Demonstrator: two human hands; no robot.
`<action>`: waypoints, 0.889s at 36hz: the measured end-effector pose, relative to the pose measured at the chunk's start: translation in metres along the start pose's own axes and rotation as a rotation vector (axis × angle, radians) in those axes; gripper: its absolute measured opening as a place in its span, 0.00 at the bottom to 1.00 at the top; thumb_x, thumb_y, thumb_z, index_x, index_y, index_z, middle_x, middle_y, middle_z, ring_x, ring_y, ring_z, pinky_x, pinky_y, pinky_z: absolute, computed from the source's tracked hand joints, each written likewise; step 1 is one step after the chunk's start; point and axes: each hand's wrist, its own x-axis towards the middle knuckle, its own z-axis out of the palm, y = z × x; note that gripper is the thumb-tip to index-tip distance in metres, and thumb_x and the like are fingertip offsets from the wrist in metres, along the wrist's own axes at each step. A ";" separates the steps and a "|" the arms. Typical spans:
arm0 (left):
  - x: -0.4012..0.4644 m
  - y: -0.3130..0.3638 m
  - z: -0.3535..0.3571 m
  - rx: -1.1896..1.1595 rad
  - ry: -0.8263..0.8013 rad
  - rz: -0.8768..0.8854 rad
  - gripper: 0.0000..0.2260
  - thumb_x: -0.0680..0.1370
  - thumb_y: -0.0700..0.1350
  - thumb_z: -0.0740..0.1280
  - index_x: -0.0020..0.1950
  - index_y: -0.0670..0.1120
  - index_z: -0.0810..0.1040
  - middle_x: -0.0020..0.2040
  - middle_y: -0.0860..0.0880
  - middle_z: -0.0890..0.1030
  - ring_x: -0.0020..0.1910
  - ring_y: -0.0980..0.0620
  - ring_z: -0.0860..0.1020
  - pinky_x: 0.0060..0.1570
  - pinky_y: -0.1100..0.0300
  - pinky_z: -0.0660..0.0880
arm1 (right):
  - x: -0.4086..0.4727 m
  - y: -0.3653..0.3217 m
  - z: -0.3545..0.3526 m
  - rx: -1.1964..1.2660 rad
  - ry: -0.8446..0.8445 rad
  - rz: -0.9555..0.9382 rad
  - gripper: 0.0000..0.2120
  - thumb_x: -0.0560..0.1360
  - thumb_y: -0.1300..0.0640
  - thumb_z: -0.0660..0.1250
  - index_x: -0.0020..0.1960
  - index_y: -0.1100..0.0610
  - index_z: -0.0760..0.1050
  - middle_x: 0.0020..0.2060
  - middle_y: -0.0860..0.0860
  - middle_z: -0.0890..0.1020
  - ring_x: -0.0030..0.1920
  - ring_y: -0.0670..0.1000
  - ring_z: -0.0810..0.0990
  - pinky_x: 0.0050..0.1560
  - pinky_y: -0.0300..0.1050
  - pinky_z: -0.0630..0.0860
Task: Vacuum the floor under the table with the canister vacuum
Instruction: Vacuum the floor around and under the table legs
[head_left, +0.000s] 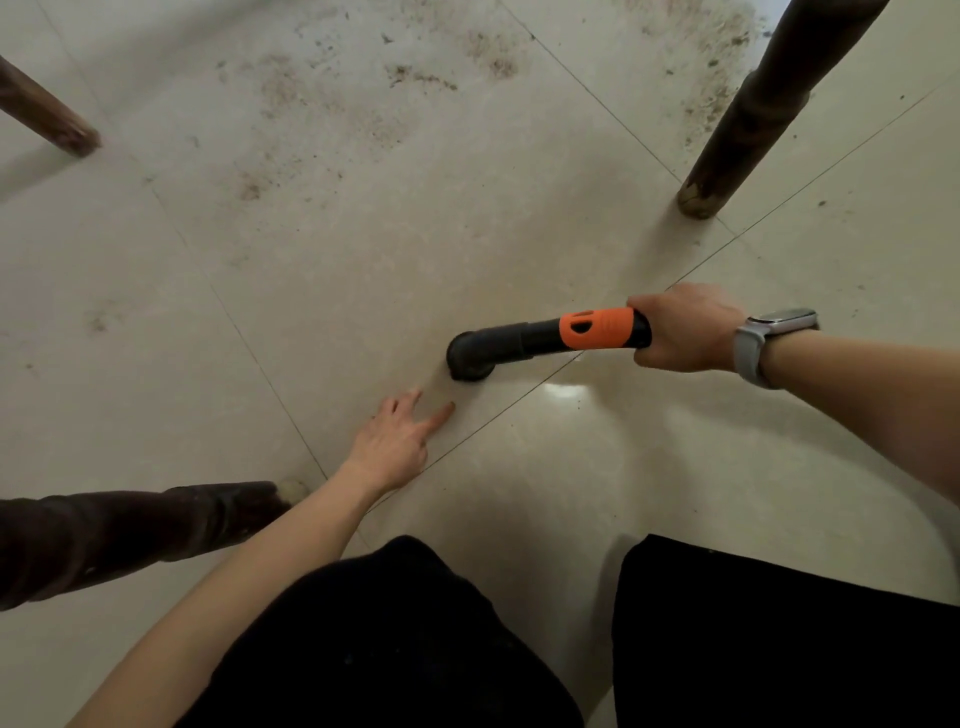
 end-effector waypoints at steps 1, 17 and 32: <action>0.000 -0.001 -0.001 0.002 0.003 0.005 0.29 0.80 0.43 0.54 0.77 0.60 0.49 0.77 0.43 0.52 0.72 0.42 0.57 0.68 0.45 0.66 | 0.001 -0.004 0.000 -0.001 0.000 -0.016 0.06 0.70 0.56 0.67 0.45 0.54 0.71 0.29 0.46 0.70 0.34 0.54 0.72 0.27 0.38 0.60; -0.001 -0.004 0.005 0.040 -0.004 -0.011 0.30 0.79 0.44 0.54 0.77 0.60 0.46 0.77 0.43 0.51 0.69 0.41 0.60 0.62 0.47 0.70 | 0.001 -0.005 0.006 0.045 -0.176 -0.056 0.10 0.68 0.55 0.67 0.36 0.50 0.65 0.30 0.46 0.72 0.35 0.54 0.74 0.29 0.40 0.64; -0.013 -0.028 0.014 -0.390 0.319 -0.423 0.13 0.80 0.48 0.61 0.57 0.43 0.81 0.62 0.45 0.74 0.60 0.47 0.72 0.52 0.53 0.73 | -0.006 -0.025 0.016 0.005 -0.132 -0.123 0.08 0.69 0.53 0.67 0.44 0.50 0.68 0.34 0.48 0.74 0.37 0.54 0.74 0.32 0.40 0.65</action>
